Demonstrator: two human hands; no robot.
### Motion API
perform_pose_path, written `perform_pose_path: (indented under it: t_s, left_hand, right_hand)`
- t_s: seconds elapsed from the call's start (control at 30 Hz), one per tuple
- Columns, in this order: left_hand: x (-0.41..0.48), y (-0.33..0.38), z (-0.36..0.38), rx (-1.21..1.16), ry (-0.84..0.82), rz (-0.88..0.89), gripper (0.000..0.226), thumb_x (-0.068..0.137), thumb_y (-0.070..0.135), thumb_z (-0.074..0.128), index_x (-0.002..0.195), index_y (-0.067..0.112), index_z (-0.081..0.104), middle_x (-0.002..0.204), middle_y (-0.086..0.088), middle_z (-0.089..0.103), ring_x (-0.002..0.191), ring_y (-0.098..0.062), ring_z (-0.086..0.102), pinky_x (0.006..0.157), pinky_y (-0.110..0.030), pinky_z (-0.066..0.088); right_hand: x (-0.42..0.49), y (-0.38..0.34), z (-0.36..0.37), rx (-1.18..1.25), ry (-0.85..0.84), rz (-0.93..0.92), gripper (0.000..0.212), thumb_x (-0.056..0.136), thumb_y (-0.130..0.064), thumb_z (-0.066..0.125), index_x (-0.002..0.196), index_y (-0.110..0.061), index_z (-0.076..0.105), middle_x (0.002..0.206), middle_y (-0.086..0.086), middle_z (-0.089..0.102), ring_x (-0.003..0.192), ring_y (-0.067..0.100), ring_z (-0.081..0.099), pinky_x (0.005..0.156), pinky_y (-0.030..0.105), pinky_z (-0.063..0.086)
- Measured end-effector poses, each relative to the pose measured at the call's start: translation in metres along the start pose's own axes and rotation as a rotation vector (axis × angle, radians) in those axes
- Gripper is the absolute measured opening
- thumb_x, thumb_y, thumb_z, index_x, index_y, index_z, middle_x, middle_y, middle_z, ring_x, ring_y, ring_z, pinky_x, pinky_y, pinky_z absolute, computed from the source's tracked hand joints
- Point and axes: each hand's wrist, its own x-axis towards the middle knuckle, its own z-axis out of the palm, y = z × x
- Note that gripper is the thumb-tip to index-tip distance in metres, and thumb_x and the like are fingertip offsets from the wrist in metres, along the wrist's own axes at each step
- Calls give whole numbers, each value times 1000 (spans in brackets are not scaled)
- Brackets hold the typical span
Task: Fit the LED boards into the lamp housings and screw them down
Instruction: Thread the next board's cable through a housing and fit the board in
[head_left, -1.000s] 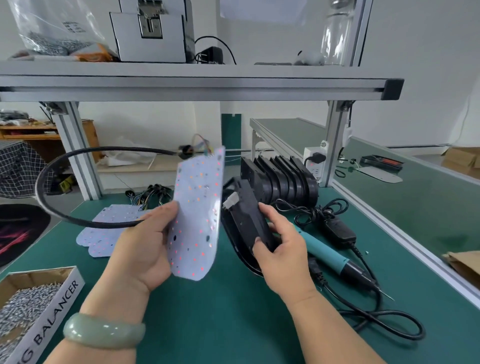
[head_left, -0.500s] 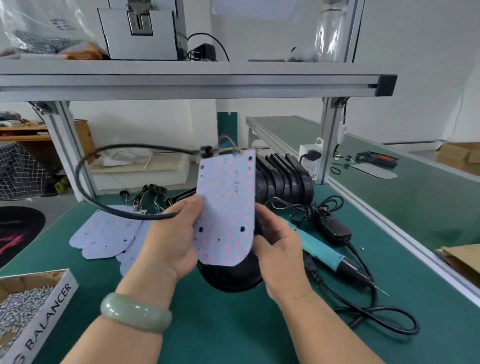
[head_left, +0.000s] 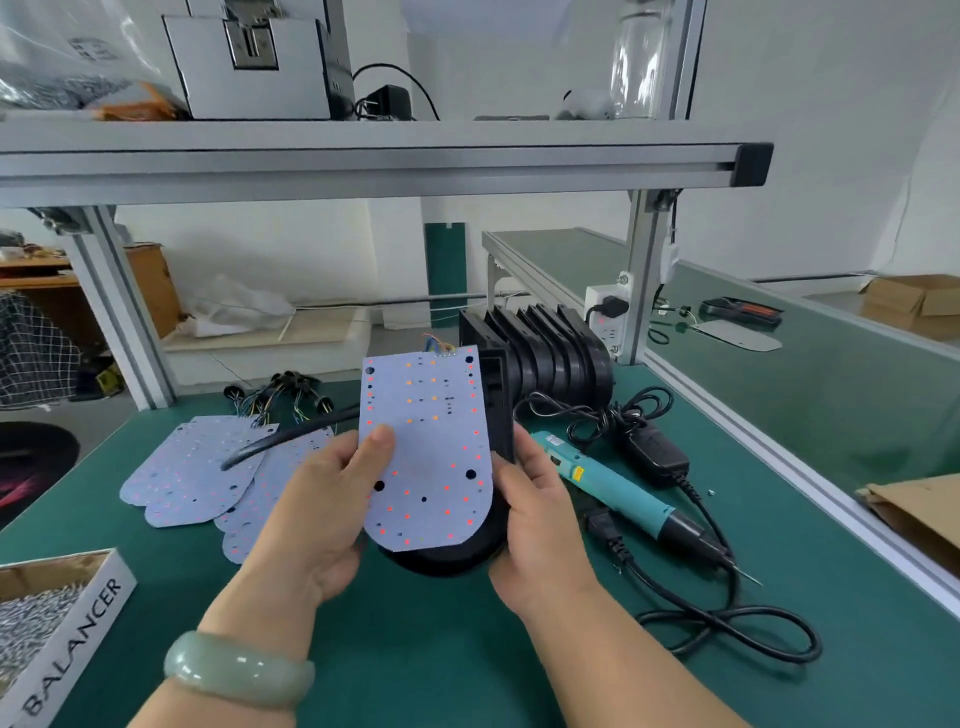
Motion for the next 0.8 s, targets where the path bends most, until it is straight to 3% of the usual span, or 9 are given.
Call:
perform_pose_path:
  t_s: [0.1,0.17,0.27,0.33,0.43,0.53,0.6,0.67,0.8]
  left_hand:
    - [-1,-4,-5,2,-48,-2,24,97,25,50,90,13,69,89,-8,75,77,-25,70,69,-35,56]
    - [-1,-6,-12,35,-84,2,23,93,27,54,88,13,72,92,-13,74,81,-30,68,77,-43,54]
    - [-3,-7,-18,-1,-206,-12,33,79,36,59,92,8,72,98,-19,73,81,-29,70,68,-38,58]
    - [-4,-8,-15,-38,-238,2,32,77,38,58,90,14,75,97,-14,74,80,-25,72,63,-32,58]
    - [-1,-6,-14,-114,-70,39,25,86,34,56,84,20,77,88,-1,76,75,-15,72,62,-28,56]
    - [7,-2,-29,-317,94,-29,27,94,32,53,90,11,70,79,-1,75,63,-14,71,49,-23,54]
    - [8,-3,-41,-353,88,-75,30,94,35,53,99,9,67,81,-6,75,61,-18,70,47,-24,54]
    - [10,-10,-48,-334,69,-114,29,94,34,53,100,9,67,76,-4,74,57,-18,69,46,-24,53]
    - [10,-14,-50,-351,24,-169,36,97,34,47,107,5,66,84,-13,72,58,-19,69,46,-21,53]
  right_hand:
    - [6,-6,-10,-114,0,49,37,93,-41,51,109,-12,66,103,5,72,69,12,65,67,27,51]
    - [14,-12,-20,-390,105,-100,20,99,-16,50,113,-20,64,104,2,68,57,6,54,62,24,43]
    - [20,-14,-31,-664,-99,-235,49,92,8,51,130,-24,55,91,-12,69,74,4,58,73,21,47]
    - [19,-7,-30,-914,-181,-263,36,87,6,57,113,-17,66,96,-13,72,84,3,63,76,21,52]
    - [22,-6,-32,-1130,6,-252,28,85,-21,67,61,-22,54,55,-16,48,53,8,39,48,26,37]
    - [23,-32,-41,-549,418,-15,37,86,-40,68,63,-20,46,44,-10,29,40,10,24,38,20,19]
    - [21,-52,-43,126,519,18,20,86,-24,70,76,-13,58,50,-5,45,40,5,42,39,16,34]
    - [16,-73,-43,502,537,-162,9,88,-6,66,81,-5,59,64,2,59,52,10,60,53,17,52]
    - [8,-101,-57,759,637,-468,6,91,5,56,87,3,59,78,9,65,56,14,68,64,20,57]
